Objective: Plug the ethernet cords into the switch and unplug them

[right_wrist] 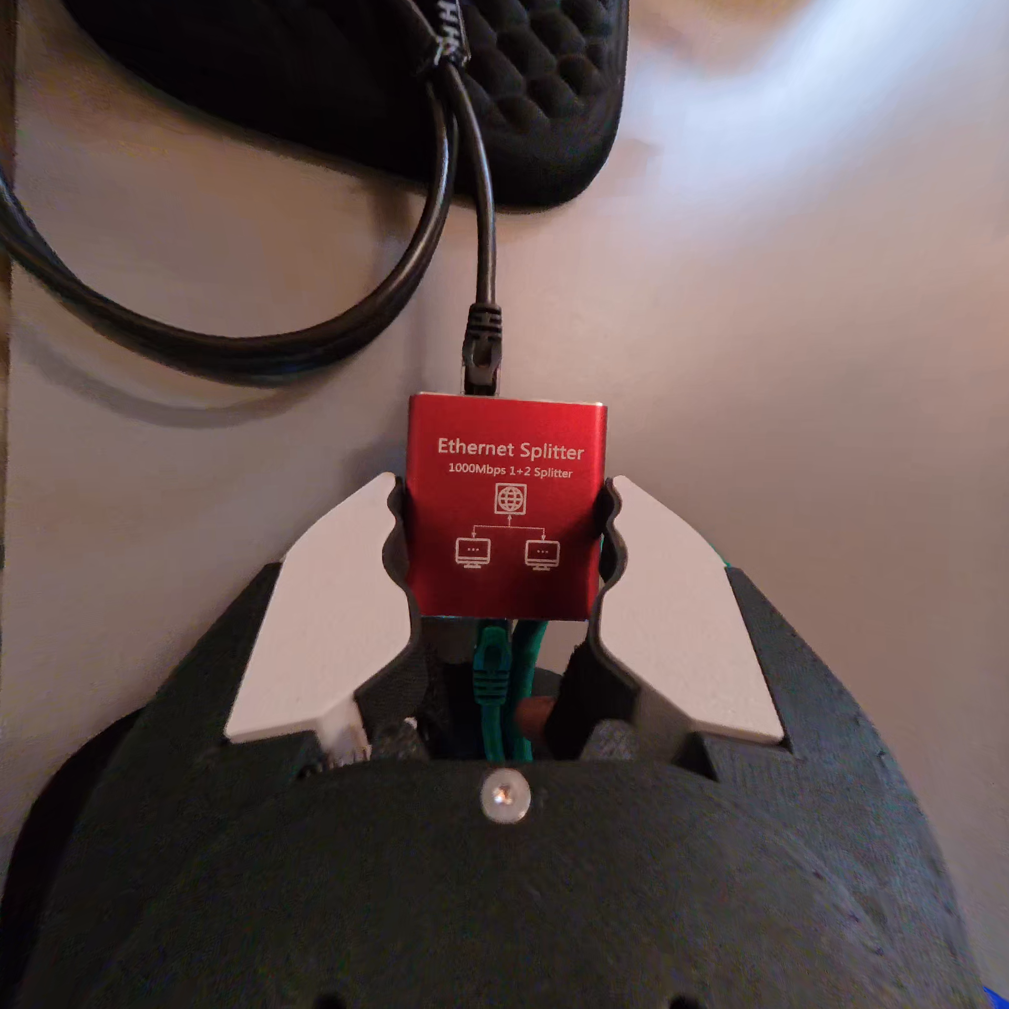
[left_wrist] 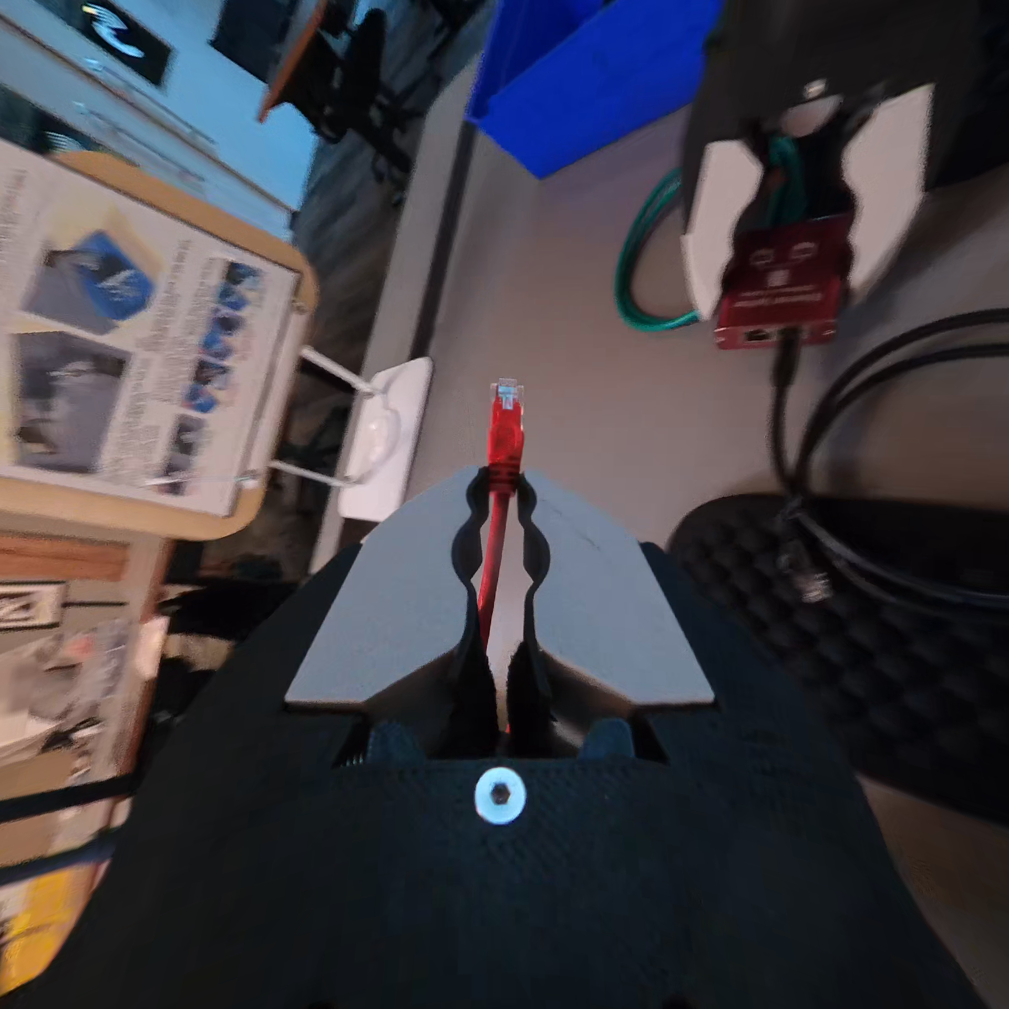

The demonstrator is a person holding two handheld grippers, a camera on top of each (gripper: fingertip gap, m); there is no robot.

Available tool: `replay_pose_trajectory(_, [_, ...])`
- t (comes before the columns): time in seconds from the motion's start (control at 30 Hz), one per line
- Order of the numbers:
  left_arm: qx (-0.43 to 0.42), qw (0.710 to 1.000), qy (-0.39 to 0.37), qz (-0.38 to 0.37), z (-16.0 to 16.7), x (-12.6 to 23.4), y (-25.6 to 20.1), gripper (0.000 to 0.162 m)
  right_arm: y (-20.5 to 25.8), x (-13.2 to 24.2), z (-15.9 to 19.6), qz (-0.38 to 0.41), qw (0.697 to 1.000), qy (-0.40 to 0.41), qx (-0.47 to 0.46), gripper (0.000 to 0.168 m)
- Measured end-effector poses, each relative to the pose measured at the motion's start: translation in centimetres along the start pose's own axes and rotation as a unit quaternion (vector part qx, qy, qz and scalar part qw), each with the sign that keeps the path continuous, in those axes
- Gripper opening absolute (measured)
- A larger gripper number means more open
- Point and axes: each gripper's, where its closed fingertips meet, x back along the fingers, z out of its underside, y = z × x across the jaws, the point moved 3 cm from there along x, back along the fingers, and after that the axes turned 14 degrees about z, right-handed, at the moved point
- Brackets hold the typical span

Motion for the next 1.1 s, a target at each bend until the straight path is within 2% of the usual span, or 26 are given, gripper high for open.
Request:
replay_pose_trajectory(0.13, [0.043, 0.995, -0.016, 0.093, 0.2, -5.4, -4.6, 0.010, -0.2, 0.4, -0.6, 0.007, 1.000, -0.027, -0.006, 0.070])
replay_pose_trajectory(0.27, [0.068, 0.987, -0.049, 0.137, -0.3, -8.4, -7.4, 0.010, -0.2, 1.2, -1.6, -0.002, 0.997, -0.076, -0.023, 0.069])
replay_pose_trajectory(0.37, [0.079, 0.981, -0.067, 0.161, -0.8, -9.2, -8.4, 0.010, -0.1, 1.6, -1.9, -0.007, 0.995, -0.095, -0.034, 0.069])
replay_pose_trajectory(0.63, [0.064, 0.979, -0.034, 0.189, -0.6, -10.5, -9.1, 0.010, 0.1, 1.6, -2.5, -0.004, 0.995, -0.103, -0.013, 0.069])
replay_pose_trajectory(0.87, [0.105, 0.965, -0.041, 0.236, -0.4, -10.7, -9.6, 0.010, 0.1, 1.6, -2.5, 0.006, 0.994, -0.109, 0.001, 0.069])
replay_pose_trajectory(1.1, [0.144, 0.958, -0.074, 0.239, -0.8, -11.0, -9.2, 0.010, 0.0, 1.7, -2.6, 0.022, 0.993, -0.118, 0.004, 0.069])
